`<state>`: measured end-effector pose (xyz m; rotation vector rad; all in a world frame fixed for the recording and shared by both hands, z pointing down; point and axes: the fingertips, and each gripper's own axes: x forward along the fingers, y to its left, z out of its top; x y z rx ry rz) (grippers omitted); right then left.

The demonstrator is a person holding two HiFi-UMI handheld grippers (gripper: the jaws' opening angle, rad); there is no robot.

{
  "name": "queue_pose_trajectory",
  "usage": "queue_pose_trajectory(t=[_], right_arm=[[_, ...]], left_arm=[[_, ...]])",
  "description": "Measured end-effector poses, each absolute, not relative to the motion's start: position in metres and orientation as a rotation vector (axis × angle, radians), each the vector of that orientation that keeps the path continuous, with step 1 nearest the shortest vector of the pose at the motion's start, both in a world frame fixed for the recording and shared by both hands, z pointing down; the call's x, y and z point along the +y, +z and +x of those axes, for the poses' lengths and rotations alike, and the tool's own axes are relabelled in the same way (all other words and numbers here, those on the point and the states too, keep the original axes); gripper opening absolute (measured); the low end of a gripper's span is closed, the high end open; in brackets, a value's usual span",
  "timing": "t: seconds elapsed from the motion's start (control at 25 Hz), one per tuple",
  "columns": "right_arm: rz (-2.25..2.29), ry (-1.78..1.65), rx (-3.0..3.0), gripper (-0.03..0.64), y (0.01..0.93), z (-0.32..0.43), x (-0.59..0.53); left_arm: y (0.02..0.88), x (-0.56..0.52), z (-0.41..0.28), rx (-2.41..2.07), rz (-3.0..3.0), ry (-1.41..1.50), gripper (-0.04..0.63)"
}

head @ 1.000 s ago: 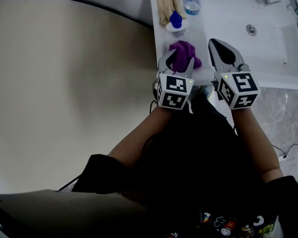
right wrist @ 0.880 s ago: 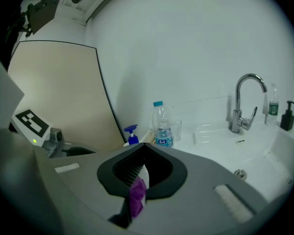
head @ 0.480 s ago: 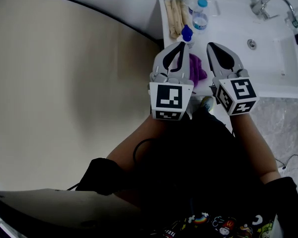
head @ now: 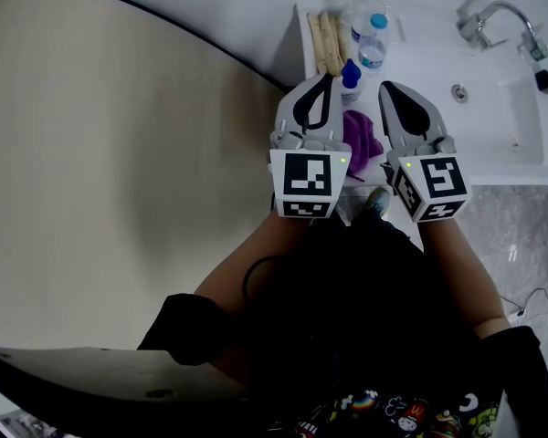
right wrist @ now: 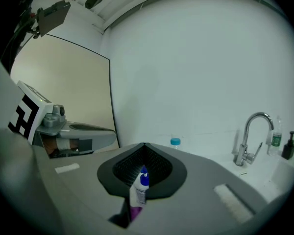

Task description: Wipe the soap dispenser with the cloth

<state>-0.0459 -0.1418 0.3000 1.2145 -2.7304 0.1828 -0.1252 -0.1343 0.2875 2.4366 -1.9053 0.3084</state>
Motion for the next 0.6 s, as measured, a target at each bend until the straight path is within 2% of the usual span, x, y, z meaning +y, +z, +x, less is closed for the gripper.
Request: queue_pose_trajectory(t=[0.6], right_arm=[[1.304,0.185,-2.677,0.02,0.3,-0.054,-0.137]], left_arm=[[0.302,-0.135,-0.133,-1.796,2.466,0.318,0.0]])
